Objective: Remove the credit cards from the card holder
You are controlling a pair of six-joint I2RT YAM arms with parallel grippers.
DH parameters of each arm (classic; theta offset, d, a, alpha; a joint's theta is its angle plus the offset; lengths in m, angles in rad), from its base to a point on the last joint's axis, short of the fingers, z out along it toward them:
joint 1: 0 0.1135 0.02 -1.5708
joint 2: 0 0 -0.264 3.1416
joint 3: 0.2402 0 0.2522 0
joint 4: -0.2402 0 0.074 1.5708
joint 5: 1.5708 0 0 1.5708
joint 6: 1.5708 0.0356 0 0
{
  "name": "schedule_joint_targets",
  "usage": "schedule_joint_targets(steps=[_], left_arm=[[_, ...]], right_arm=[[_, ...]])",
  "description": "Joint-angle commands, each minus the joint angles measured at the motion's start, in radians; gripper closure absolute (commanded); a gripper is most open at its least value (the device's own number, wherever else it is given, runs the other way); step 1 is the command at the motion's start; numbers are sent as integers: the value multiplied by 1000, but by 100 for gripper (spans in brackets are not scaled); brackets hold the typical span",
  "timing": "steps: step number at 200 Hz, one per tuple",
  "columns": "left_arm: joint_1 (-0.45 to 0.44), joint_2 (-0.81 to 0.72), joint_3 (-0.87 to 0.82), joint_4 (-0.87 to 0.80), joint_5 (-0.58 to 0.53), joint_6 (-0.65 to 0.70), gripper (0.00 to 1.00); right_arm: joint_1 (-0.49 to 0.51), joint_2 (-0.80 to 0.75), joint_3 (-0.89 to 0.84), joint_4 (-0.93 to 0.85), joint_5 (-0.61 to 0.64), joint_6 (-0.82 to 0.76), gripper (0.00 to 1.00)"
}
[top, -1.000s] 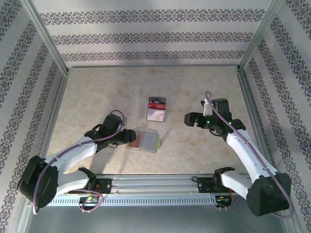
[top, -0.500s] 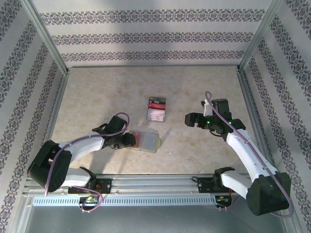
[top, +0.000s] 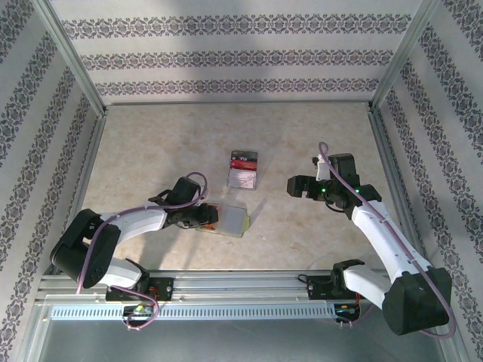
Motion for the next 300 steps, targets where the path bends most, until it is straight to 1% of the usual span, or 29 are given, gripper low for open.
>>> schedule_joint_targets(steps=[1, 48, 79, 113, 156, 183, 204, 224, 235, 252, 264, 277, 289, 300], left_arm=[[-27, 33, 30, 99, 78, 10, 68], [-95, 78, 73, 196, 142, 5, 68], [-155, 149, 115, 236, 169, -2, 68], [-216, 213, 145, 321, 199, -31, 68], [-289, 230, 202, 373, 245, -40, 68], [-302, 221, 204, 400, 244, -47, 68], [-301, 176, 195, 420, 246, -53, 68], [-301, 102, 196, 402, 246, -44, 67], [-294, 50, 205, 336, 224, -15, 67], [-269, -35, 212, 183, 175, 48, 67], [-232, -96, 192, 114, 146, 67, 67], [-167, -163, 145, 79, 139, 56, 69], [-91, -219, 96, 54, 144, 36, 72], [-23, -268, 55, 28, 144, 21, 73]], right_arm=[[-12, -4, -5, 1, 1, -10, 8], [-13, 2, -8, 7, -4, -10, 8], [-12, 4, -9, 8, -9, -7, 8], [-14, -5, -10, 8, -19, -4, 7], [-21, 1, -12, 21, -44, 14, 7], [-26, 6, -13, 26, -54, 23, 8], [-28, 7, -12, 25, -62, 27, 7], [-29, 3, -11, 35, -88, 44, 8], [-29, 4, -4, 39, -108, 62, 12], [-28, 8, 9, 50, -157, 104, 17], [-20, 14, 15, 63, -183, 148, 22], [8, 27, 15, 91, -206, 193, 25], [60, 42, 9, 129, -202, 244, 25], [128, 60, 0, 185, -187, 302, 26]])
